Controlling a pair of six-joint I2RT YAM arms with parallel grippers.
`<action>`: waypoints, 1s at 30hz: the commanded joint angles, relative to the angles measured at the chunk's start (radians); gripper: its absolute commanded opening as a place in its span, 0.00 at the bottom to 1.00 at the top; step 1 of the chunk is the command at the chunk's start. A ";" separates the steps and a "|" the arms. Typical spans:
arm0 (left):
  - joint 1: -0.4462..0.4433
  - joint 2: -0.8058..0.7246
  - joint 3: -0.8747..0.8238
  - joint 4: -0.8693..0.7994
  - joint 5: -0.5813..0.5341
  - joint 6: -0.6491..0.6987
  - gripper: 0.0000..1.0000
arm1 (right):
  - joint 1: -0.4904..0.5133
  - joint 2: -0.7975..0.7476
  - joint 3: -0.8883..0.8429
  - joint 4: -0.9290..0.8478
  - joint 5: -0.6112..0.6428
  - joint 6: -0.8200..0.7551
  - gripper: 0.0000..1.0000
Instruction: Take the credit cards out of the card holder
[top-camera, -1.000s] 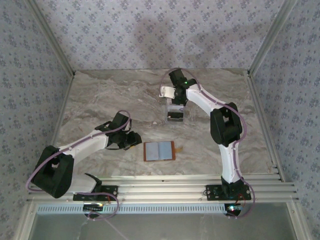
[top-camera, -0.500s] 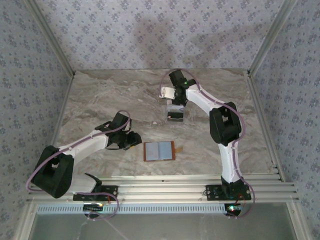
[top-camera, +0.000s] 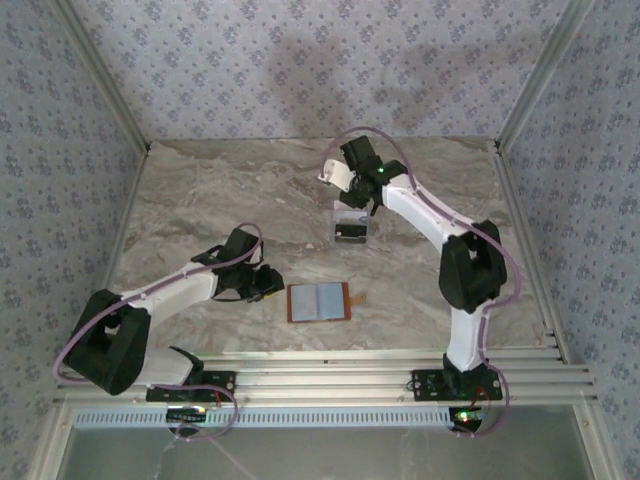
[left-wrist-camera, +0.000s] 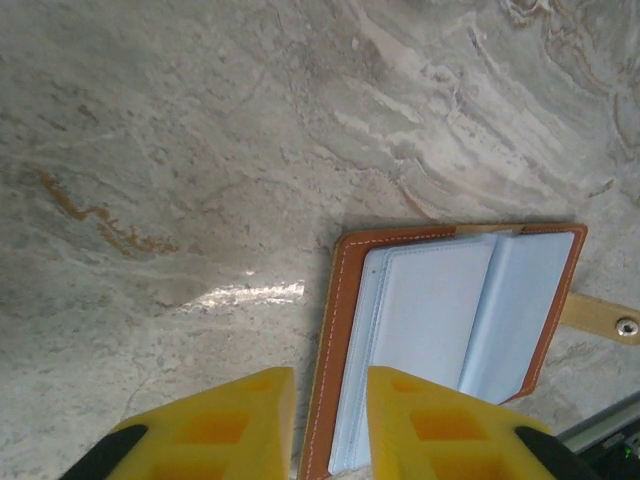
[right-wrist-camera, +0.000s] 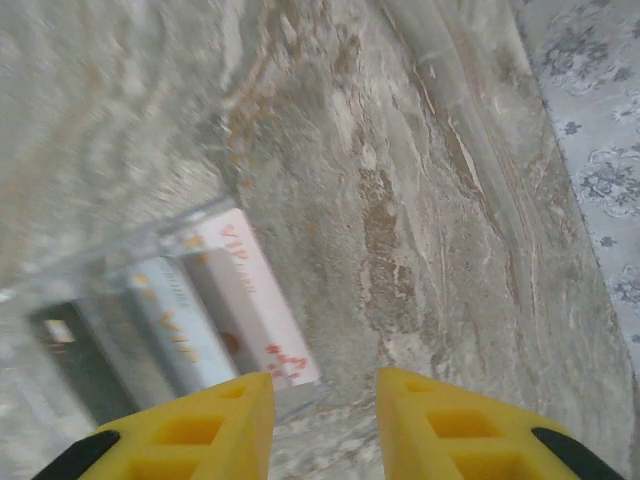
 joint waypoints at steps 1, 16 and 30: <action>0.004 0.016 -0.017 0.053 0.055 0.009 0.22 | 0.058 -0.092 -0.078 0.030 -0.031 0.280 0.32; -0.046 0.091 -0.082 0.210 0.126 -0.024 0.08 | 0.219 -0.357 -0.444 0.197 -0.337 1.100 0.24; -0.070 0.139 -0.126 0.266 0.133 -0.045 0.04 | 0.329 -0.229 -0.582 0.310 -0.550 1.412 0.16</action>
